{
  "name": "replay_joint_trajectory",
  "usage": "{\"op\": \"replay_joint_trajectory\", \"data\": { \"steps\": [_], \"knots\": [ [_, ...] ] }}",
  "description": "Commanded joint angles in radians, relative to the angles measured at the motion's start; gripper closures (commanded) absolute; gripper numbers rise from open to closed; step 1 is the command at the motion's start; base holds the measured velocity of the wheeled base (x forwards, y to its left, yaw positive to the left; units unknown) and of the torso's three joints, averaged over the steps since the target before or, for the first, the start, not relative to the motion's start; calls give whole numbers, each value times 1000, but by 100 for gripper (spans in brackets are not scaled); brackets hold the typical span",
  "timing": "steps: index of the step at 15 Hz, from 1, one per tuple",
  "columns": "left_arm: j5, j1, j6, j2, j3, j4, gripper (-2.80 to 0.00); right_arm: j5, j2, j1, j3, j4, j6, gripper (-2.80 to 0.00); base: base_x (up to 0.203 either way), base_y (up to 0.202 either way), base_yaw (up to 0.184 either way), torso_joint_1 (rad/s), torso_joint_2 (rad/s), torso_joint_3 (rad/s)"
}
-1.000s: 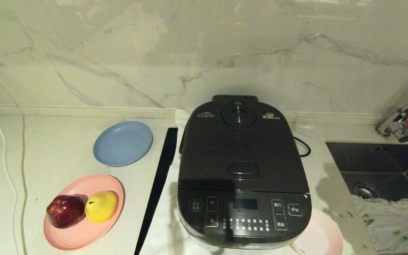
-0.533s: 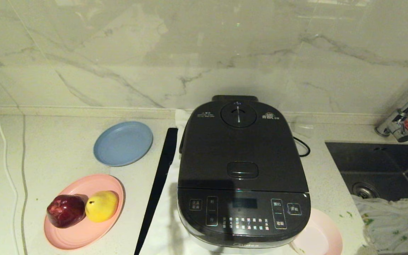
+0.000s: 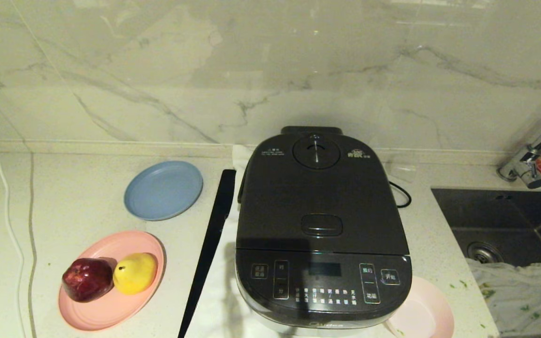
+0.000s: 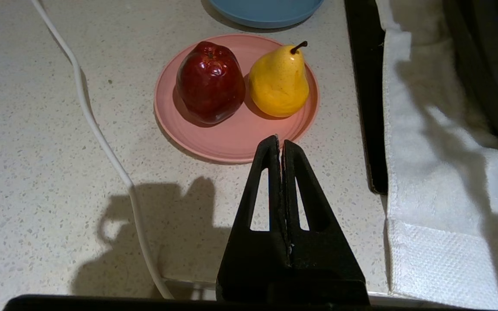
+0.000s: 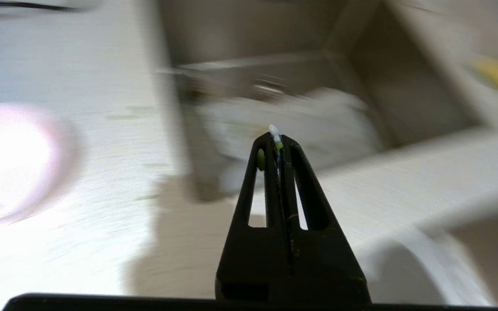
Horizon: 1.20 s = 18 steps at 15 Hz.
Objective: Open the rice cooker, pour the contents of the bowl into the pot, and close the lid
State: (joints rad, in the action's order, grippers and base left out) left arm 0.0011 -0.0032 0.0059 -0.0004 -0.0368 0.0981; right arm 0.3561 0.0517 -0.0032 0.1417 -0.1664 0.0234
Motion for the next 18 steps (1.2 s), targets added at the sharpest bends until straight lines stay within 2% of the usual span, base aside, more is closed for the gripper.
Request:
{"op": "replay_joint_trajectory", "data": {
  "steps": [1, 2, 3, 4, 5, 18],
  "knots": [
    [0, 0, 0, -1, 0, 2, 0, -187, -50, 1, -29, 6, -34, 0, 0, 0, 0, 0, 0, 0],
    [0, 0, 0, -1, 0, 2, 0, -248, -51, 2, -47, 7, -66, 0, 0, 0, 0, 0, 0, 0],
    [0, 0, 1, -1, 0, 2, 0, -347, -51, 2, -67, 10, -66, 0, 0, 0, 0, 0, 0, 0],
    [0, 0, 0, -1, 0, 1, 0, -398, -50, 2, -79, 13, -68, 0, 0, 0, 0, 0, 0, 0],
    [0, 0, 0, -1, 0, 2, 0, -378, -50, 2, -86, 20, -66, 0, 0, 0, 0, 0, 0, 0],
    [0, 0, 0, -1, 0, 2, 0, -379, -47, 2, -85, 22, -68, 0, 0, 0, 0, 0, 0, 0]
  ]
}}
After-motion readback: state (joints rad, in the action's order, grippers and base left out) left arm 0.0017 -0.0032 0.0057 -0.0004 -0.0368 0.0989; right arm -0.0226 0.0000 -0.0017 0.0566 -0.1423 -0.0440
